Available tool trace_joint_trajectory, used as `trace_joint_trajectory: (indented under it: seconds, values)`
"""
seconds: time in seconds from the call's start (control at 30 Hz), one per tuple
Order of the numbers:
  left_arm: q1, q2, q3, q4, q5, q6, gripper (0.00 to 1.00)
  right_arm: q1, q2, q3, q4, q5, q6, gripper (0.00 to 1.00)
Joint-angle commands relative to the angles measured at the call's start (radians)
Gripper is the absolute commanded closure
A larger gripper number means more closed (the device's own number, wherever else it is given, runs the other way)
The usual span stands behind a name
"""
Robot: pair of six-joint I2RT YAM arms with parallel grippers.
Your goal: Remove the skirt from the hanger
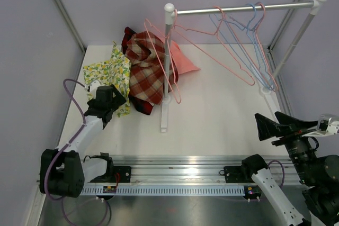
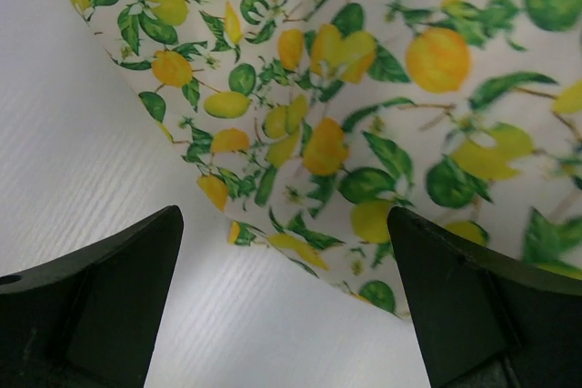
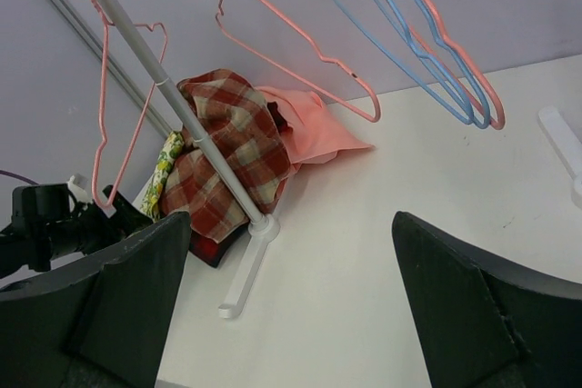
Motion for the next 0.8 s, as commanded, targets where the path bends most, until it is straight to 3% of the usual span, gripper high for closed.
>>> trace_joint_trajectory:
  seconds: [0.0,0.1,0.2,0.43,0.53,0.6,0.67,0.7,0.77]
  values:
    - [0.084,0.075,-0.043,0.300,0.089,0.000,0.01,0.003,0.054,0.021,0.017,-0.035,-0.025,0.01]
    - [0.148,0.158,-0.101,0.463,0.194,0.008,0.01,0.005,0.077,0.032,0.017,-0.045,-0.027,0.00]
    - [0.196,0.206,-0.085,0.516,0.249,-0.002,0.02,0.005,0.086,0.016,0.027,-0.049,-0.024,0.01]
    - [0.211,0.390,-0.014,0.512,0.298,-0.186,0.07,0.005,0.111,-0.030,0.068,-0.066,0.018,0.01]
    - [0.214,0.467,-0.025,0.538,0.314,-0.257,0.36,0.003,0.123,-0.031,0.076,-0.066,0.024,0.01]
    - [0.190,0.462,-0.028,0.517,0.254,-0.291,0.57,0.003,0.135,-0.027,0.079,-0.062,0.019,0.01]
    - [0.190,0.470,-0.028,0.515,0.256,-0.300,0.72,0.003,0.140,-0.021,0.080,-0.058,0.012,0.01]
    - [0.188,0.473,-0.026,0.509,0.253,-0.297,0.95,0.005,0.149,-0.021,0.082,-0.058,0.012,0.01]
    - [0.188,0.462,-0.031,0.507,0.250,-0.291,1.00,0.005,0.152,-0.018,0.088,-0.054,0.013,0.01]
